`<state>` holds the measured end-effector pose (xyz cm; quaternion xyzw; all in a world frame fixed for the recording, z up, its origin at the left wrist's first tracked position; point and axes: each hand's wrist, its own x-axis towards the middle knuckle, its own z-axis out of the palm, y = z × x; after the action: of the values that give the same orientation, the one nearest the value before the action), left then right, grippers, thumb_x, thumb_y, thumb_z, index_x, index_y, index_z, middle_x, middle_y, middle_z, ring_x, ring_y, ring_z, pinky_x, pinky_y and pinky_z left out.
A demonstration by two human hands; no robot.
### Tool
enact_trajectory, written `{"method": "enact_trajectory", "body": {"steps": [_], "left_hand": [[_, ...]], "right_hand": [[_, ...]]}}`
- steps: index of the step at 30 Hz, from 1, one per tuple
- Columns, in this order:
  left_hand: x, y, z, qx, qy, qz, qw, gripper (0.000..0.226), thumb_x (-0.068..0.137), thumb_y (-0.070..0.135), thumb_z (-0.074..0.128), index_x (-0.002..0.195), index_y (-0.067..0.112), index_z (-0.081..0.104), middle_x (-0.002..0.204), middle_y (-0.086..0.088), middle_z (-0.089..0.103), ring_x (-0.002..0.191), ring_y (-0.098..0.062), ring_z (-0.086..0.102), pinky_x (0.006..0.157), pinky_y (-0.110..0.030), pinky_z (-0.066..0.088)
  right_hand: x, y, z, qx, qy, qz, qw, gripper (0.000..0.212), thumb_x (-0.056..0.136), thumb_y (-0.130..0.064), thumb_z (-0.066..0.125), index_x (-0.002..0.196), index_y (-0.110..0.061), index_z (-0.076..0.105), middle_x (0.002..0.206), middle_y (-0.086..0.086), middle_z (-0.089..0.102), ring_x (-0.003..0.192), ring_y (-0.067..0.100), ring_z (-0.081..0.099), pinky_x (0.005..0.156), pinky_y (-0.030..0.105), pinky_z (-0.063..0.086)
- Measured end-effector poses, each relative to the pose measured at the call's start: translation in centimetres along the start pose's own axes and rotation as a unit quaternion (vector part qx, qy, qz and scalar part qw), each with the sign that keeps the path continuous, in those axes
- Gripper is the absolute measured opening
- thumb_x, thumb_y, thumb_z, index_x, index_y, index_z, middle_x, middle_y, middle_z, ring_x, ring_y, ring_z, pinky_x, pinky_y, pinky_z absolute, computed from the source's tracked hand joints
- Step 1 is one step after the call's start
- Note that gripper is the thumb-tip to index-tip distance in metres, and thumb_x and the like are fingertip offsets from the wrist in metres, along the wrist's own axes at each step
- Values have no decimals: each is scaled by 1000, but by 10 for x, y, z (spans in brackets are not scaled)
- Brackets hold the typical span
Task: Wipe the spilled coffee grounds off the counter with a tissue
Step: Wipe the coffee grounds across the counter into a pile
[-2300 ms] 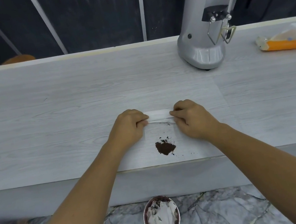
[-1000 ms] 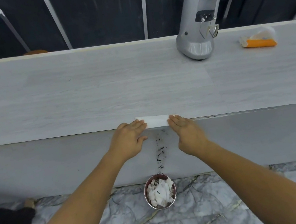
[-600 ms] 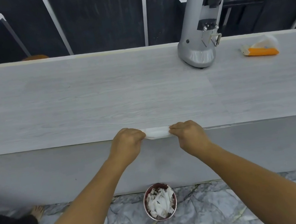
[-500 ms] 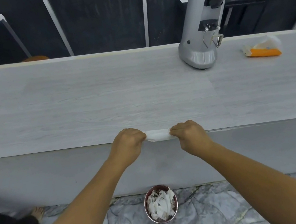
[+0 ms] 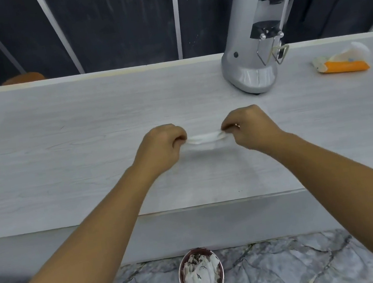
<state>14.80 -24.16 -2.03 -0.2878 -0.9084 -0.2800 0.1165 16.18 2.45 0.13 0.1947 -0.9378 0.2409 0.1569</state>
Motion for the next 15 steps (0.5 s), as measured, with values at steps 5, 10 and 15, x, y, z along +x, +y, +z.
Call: {"method": "enact_trajectory", "body": {"steps": [5, 10, 15], "left_hand": [[50, -15, 33, 21, -58, -38, 997, 16, 88, 5, 62, 89, 19, 71, 88, 6, 68, 83, -16, 63, 78, -41, 56], [55, -22, 56, 19, -101, -75, 992, 29, 89, 3, 53, 106, 20, 71, 100, 5, 69, 95, -16, 63, 88, -36, 55], [54, -22, 65, 21, -84, -58, 995, 25, 95, 19, 62, 117, 20, 73, 106, 4, 70, 98, -14, 61, 90, -29, 49]], "right_hand": [[28, 51, 21, -19, -51, 61, 997, 20, 83, 3, 66, 92, -10, 78, 93, 4, 77, 89, 23, 70, 84, 37, 57], [17, 67, 41, -47, -84, 51, 994, 24, 82, -2, 62, 99, -9, 76, 101, 5, 73, 95, 25, 66, 82, 37, 56], [8, 65, 54, -48, -59, -6, 997, 16, 83, -10, 65, 94, -5, 77, 95, 8, 67, 88, 27, 62, 73, 39, 56]]}}
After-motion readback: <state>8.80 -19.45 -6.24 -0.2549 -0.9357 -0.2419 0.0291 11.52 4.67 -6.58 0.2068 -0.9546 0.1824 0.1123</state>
